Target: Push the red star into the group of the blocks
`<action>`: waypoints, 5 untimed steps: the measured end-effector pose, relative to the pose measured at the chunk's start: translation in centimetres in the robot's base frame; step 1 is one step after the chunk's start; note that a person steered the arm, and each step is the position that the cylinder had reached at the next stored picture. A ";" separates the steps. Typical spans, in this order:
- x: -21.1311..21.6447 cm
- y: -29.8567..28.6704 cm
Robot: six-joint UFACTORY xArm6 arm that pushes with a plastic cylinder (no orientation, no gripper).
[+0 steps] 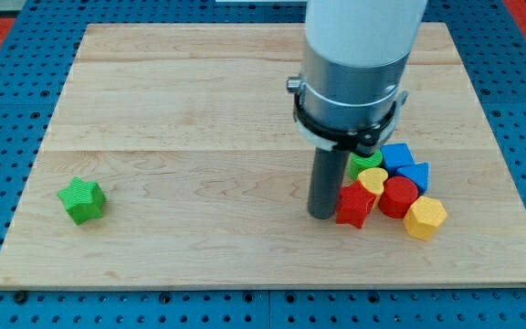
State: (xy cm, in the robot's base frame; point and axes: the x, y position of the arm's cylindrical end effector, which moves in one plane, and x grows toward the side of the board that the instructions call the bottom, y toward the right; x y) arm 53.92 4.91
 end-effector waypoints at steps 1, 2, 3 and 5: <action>0.0 -0.8; -1.4 2.5; -0.6 4.8; 3.6 2.1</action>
